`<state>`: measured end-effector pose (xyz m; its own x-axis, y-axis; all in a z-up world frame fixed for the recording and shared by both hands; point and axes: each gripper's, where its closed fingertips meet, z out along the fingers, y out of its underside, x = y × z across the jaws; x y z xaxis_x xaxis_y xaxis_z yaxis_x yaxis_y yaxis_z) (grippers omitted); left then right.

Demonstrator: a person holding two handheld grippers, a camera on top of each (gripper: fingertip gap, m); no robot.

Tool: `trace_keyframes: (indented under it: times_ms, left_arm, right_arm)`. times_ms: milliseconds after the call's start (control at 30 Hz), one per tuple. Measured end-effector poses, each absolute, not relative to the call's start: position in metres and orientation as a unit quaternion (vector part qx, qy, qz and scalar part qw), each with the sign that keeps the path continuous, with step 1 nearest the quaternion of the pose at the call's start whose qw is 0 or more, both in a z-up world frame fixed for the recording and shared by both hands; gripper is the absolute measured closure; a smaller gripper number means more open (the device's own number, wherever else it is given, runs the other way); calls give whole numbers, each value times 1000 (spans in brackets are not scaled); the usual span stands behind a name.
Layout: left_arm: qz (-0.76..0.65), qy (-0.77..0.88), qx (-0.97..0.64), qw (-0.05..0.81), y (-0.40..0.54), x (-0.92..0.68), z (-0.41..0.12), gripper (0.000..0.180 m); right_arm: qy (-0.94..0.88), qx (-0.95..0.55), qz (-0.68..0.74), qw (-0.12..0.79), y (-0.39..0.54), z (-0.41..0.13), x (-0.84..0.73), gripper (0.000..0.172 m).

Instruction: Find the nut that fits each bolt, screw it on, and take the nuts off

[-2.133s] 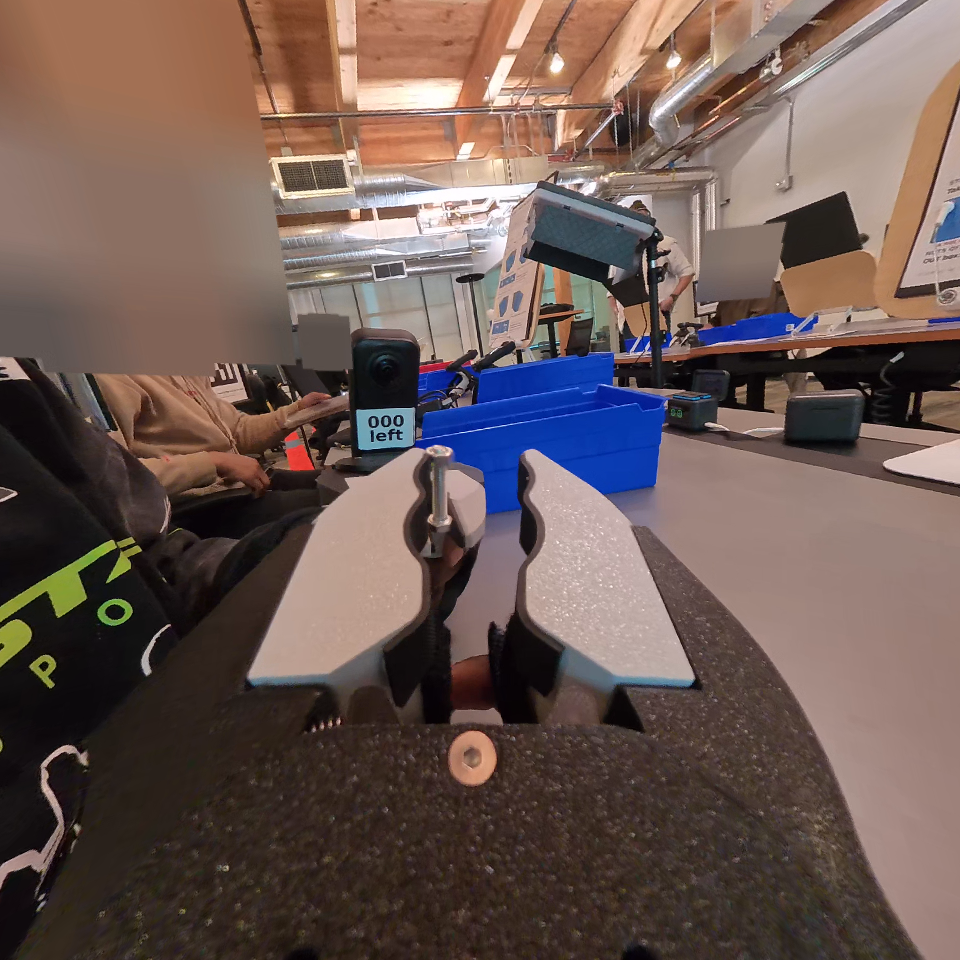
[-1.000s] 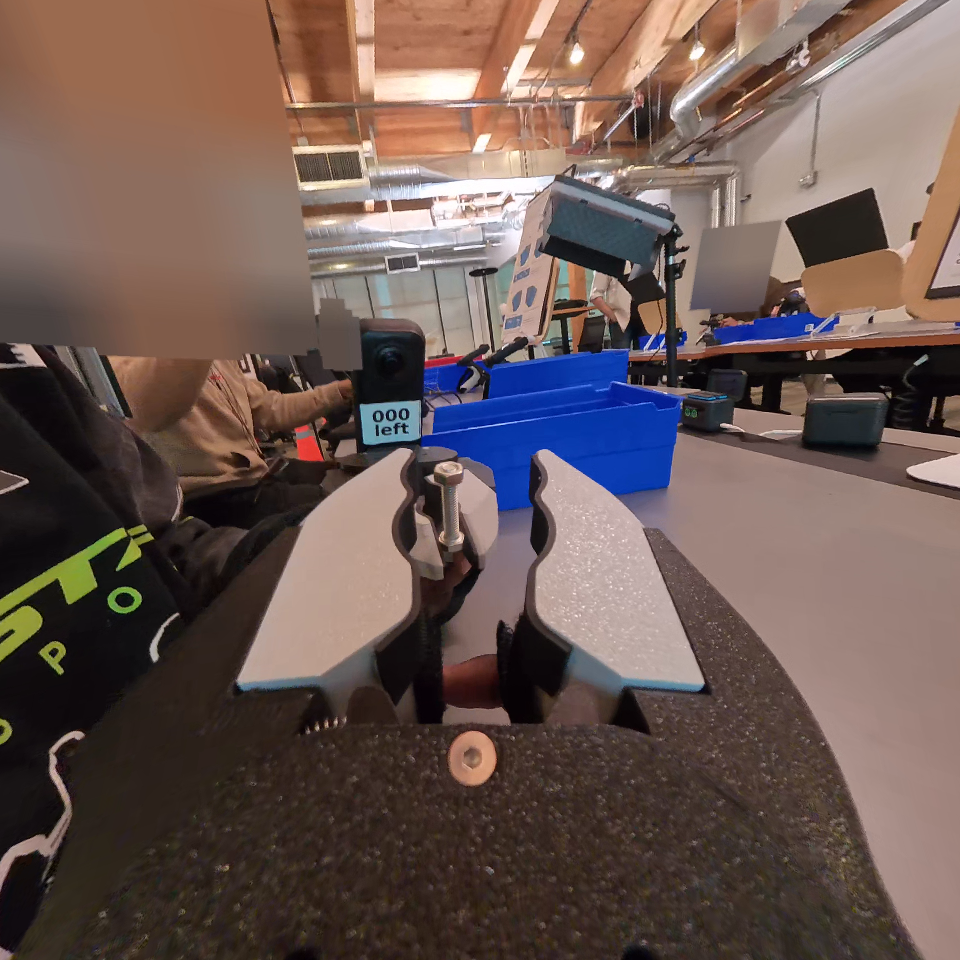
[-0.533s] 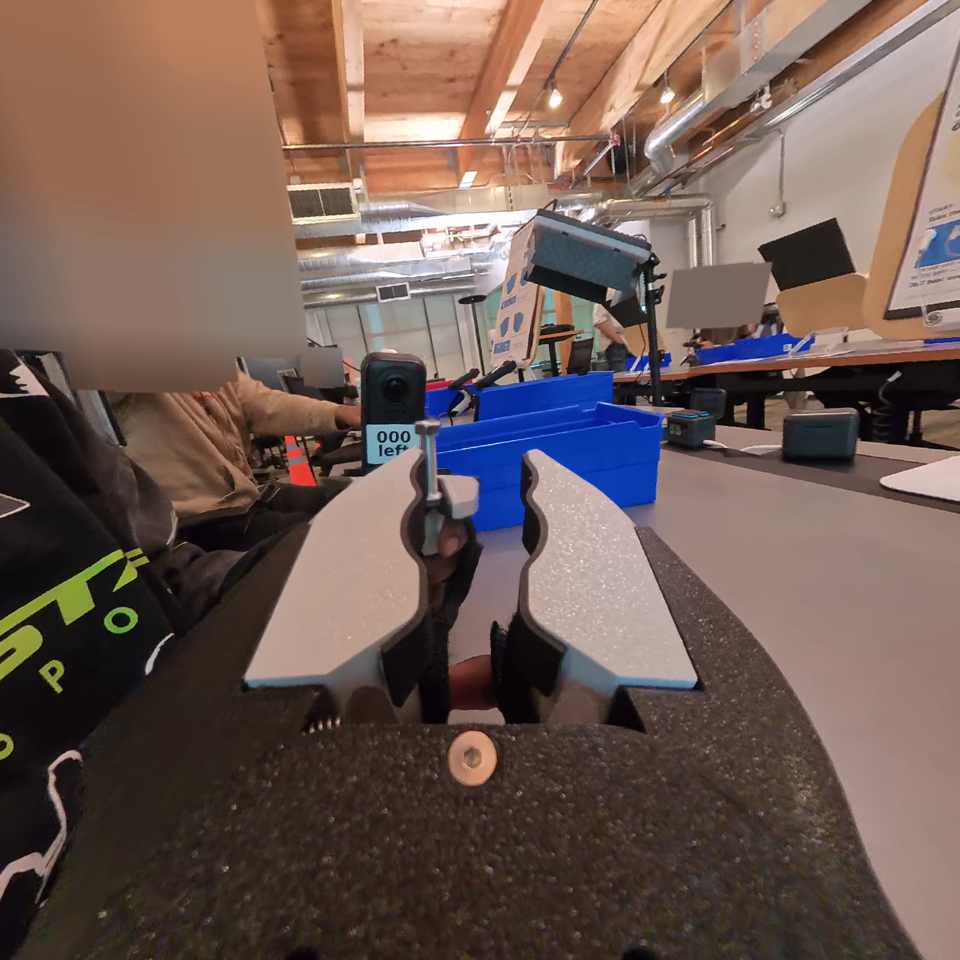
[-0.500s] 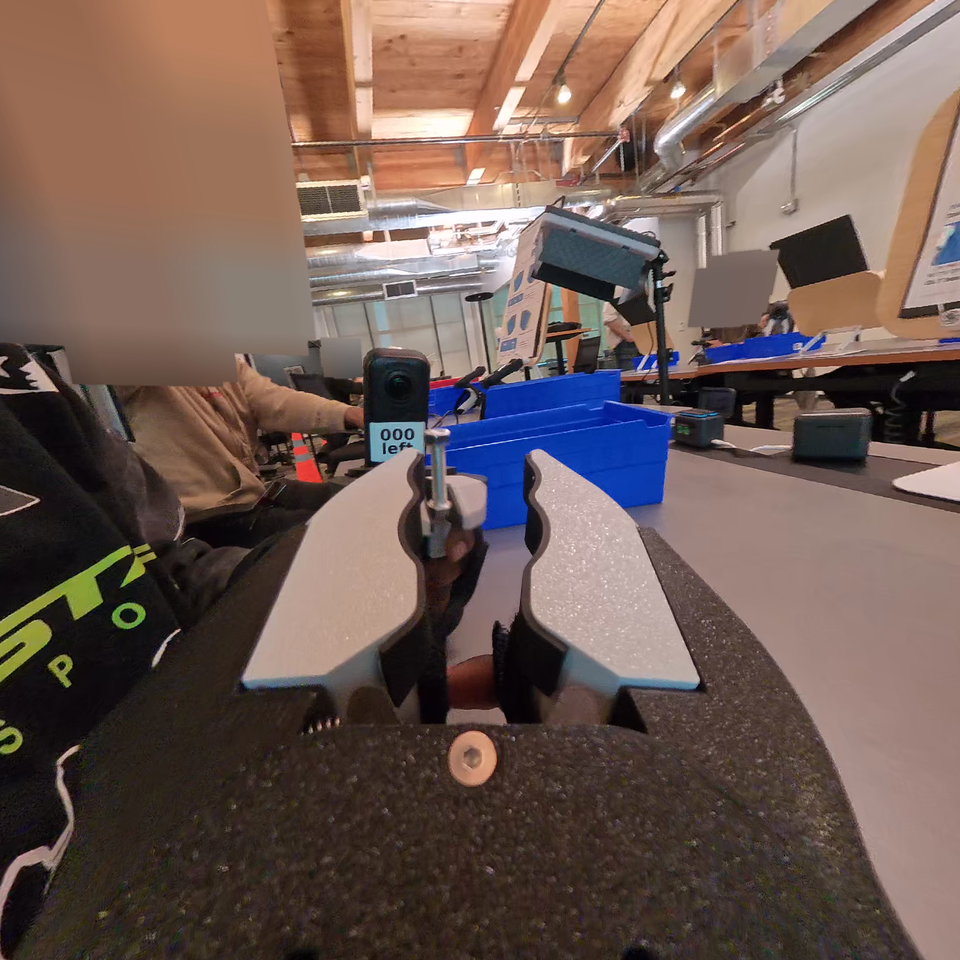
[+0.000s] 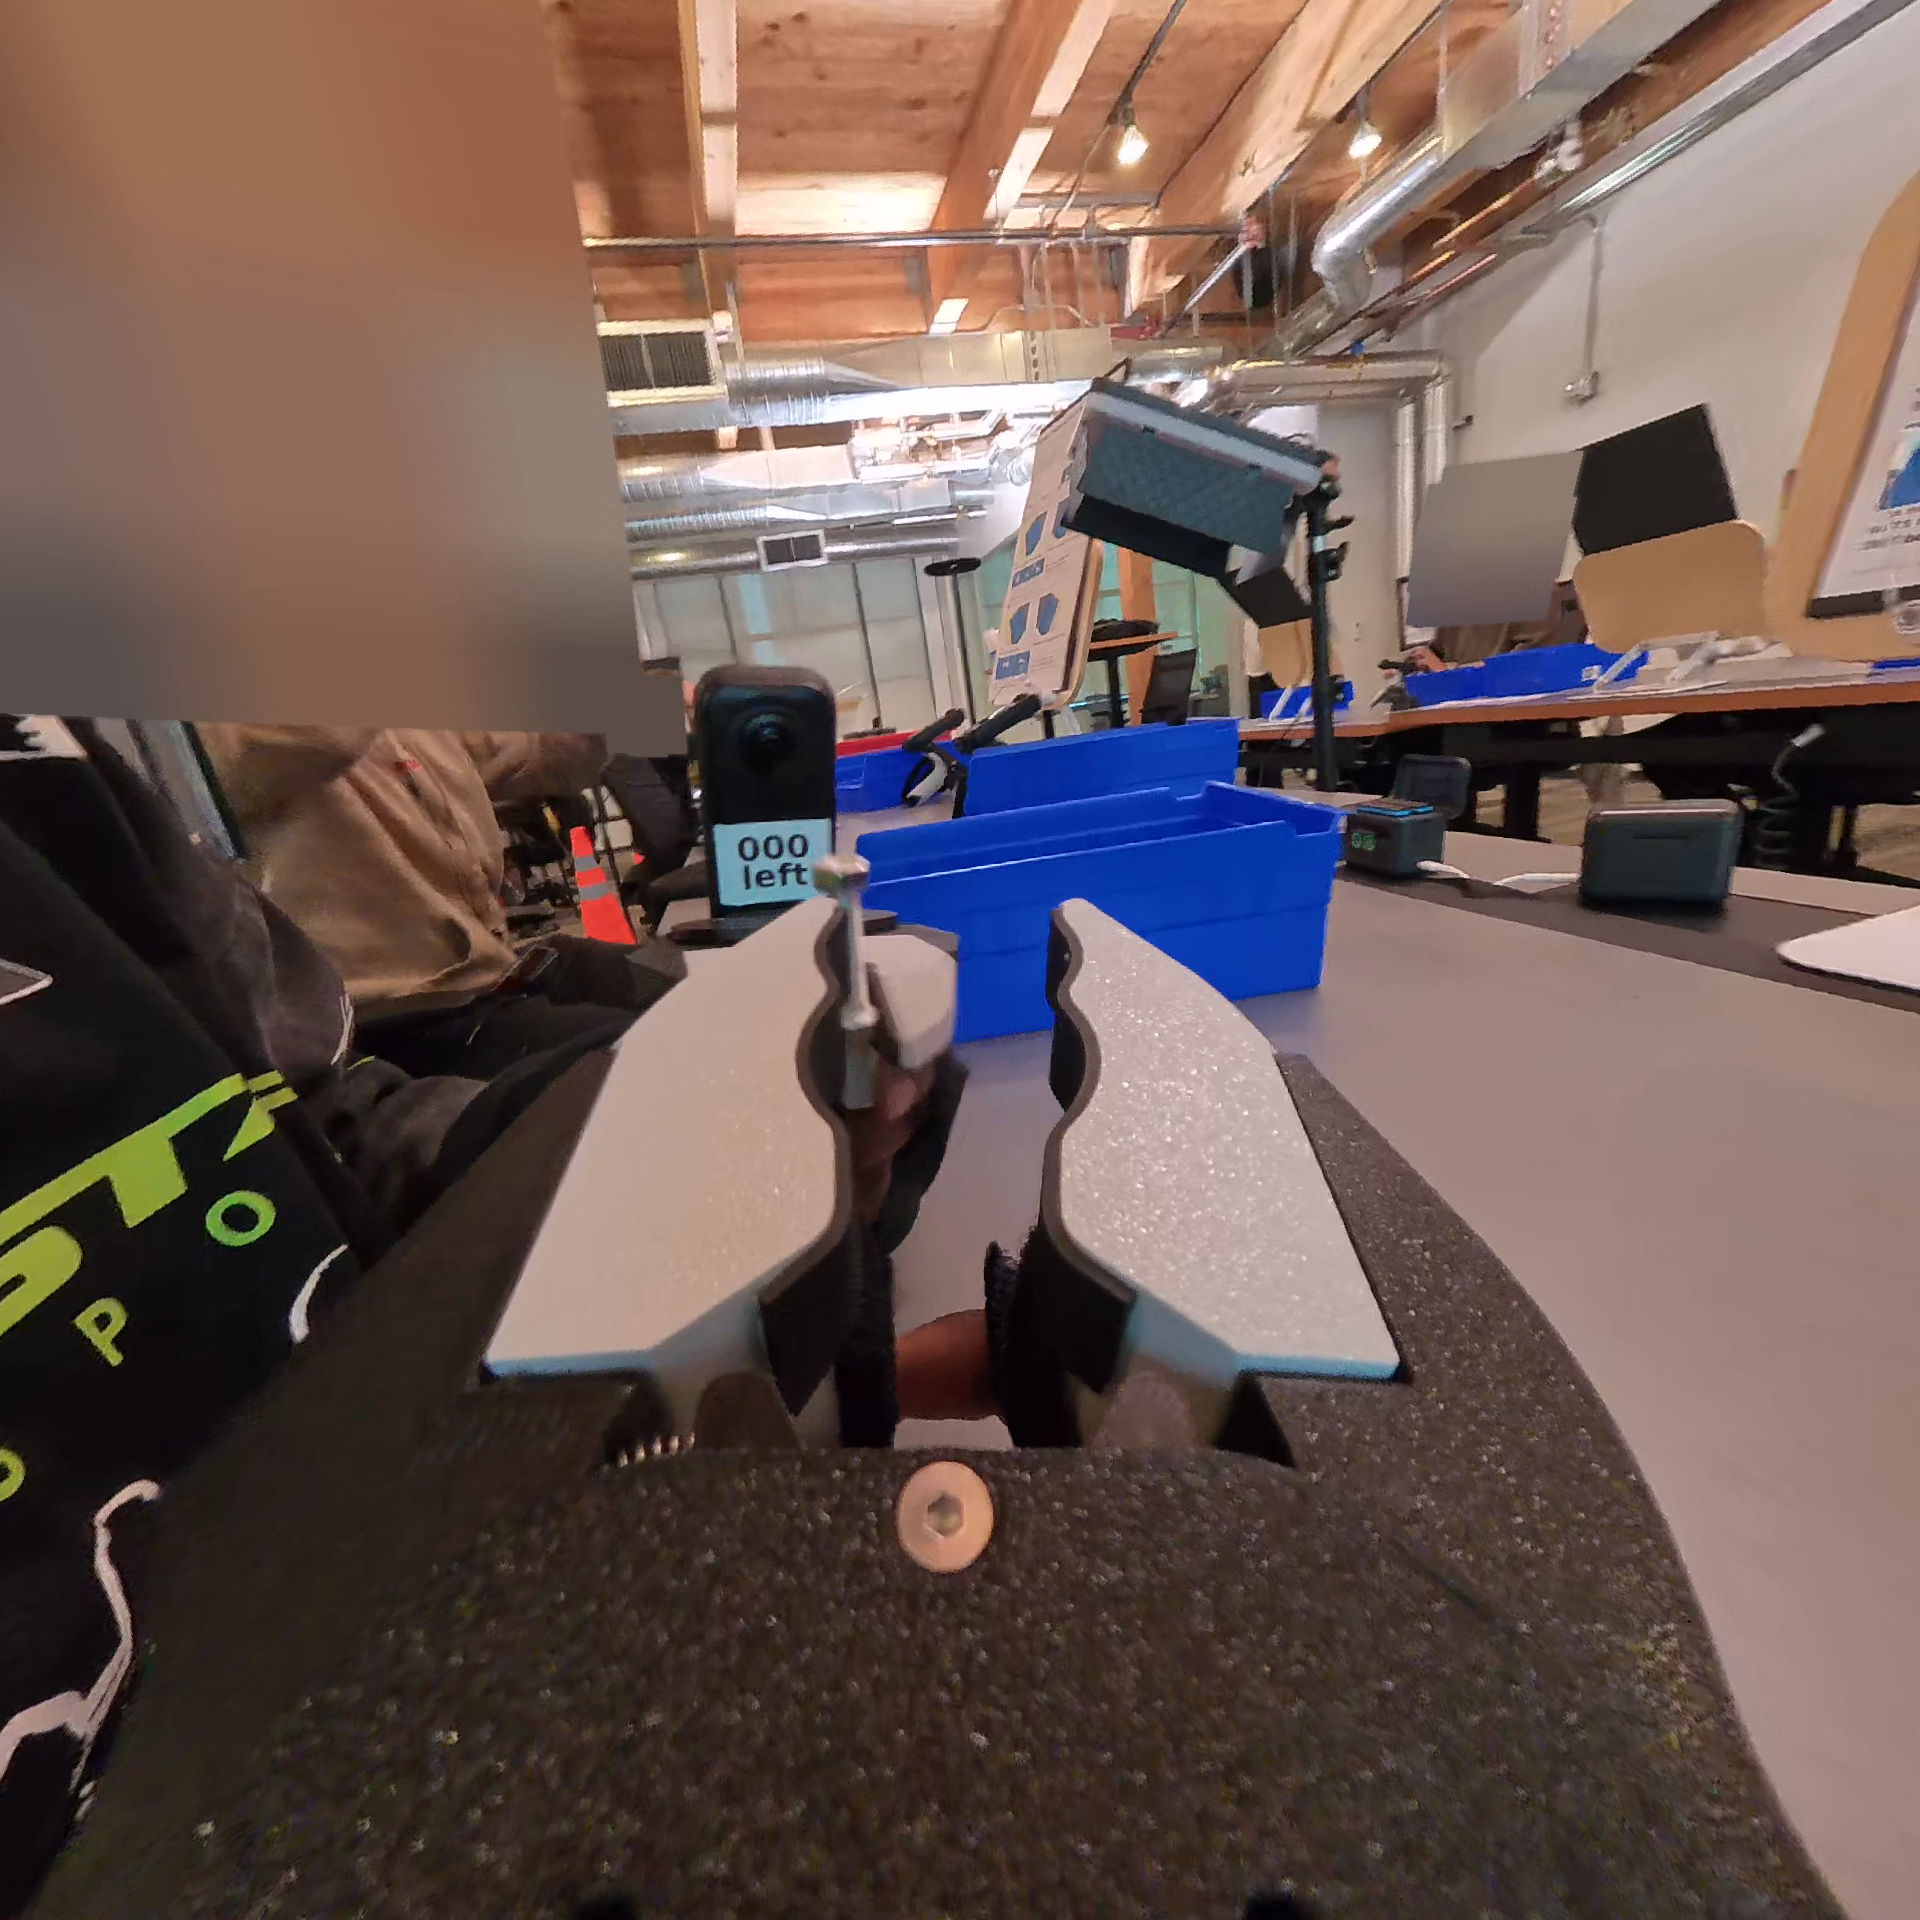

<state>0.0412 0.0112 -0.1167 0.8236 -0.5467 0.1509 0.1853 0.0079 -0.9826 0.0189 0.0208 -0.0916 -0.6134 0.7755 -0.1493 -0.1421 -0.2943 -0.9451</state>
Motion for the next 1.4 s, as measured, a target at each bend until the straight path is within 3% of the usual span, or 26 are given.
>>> trace_keyframes:
  times_ms: [133,467,700,933,1200,1400]
  left_arm:
    - [-281,121,-636,708,8,36,-110,170]
    - [-196,170,-698,667,19,47,-135,170]
    - [-227,165,-674,683,14,48,-126,170]
    - [-270,128,-634,713,8,37,-109,170]
    - [-192,168,-693,674,18,46,-133,170]
    - [-224,154,-670,690,14,43,-123,170]
  right_arm:
    - [-483,-313,756,311,28,-86,22,139]
    - [-524,-294,742,297,10,-93,21,130]
    - [-515,-300,745,299,15,-91,22,129]
    - [-482,-303,763,306,26,-83,25,141]
    - [-516,-291,752,289,10,-90,24,133]
    - [-506,-301,749,303,19,-89,23,134]
